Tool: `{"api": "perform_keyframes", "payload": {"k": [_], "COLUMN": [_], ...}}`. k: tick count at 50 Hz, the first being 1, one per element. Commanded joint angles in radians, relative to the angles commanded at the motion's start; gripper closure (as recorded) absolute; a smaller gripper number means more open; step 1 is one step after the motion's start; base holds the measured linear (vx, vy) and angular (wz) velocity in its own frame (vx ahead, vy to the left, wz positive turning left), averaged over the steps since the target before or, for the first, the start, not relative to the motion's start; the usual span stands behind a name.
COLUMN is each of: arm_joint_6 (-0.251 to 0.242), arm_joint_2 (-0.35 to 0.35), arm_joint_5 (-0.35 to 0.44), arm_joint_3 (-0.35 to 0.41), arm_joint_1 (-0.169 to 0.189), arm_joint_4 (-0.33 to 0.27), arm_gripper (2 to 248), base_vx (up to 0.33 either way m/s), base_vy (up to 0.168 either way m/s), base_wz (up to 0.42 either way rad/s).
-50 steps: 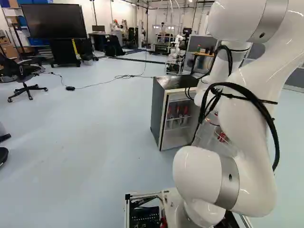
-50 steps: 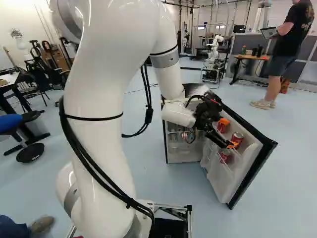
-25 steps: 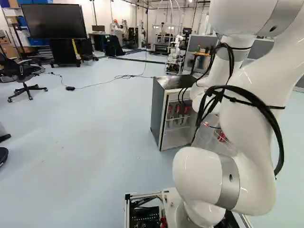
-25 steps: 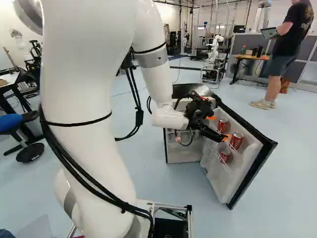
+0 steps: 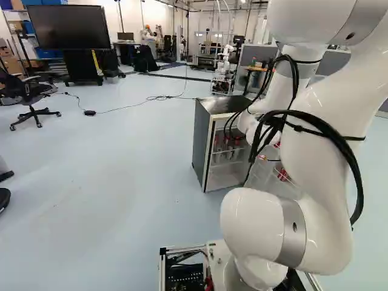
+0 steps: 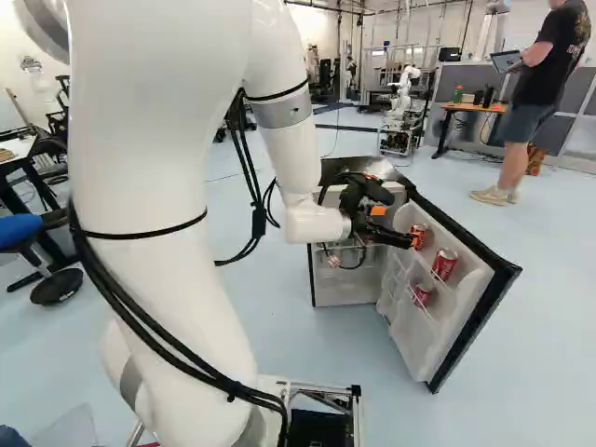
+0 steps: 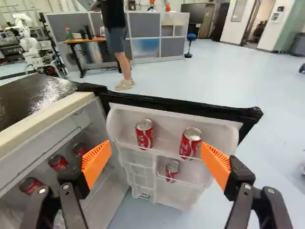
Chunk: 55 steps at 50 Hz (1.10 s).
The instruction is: Grab a drink from the fridge
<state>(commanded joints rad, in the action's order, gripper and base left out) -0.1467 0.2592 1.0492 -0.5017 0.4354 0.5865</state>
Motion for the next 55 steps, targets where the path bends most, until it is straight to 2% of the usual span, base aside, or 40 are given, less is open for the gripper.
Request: {"api": "perform_keyframes", "payload": {"k": [55], "arm_joint_6": [0.0], "arm_joint_2": [0.164], "arm_joint_5": [0.0], "arm_joint_3": [-0.041], "arm_joint_1": [0.0], "arm_joint_4": [-0.577], "arm_gripper": [3], "base_vx": [0.0], "base_vy": [0.0], "base_wz": [0.0]}}
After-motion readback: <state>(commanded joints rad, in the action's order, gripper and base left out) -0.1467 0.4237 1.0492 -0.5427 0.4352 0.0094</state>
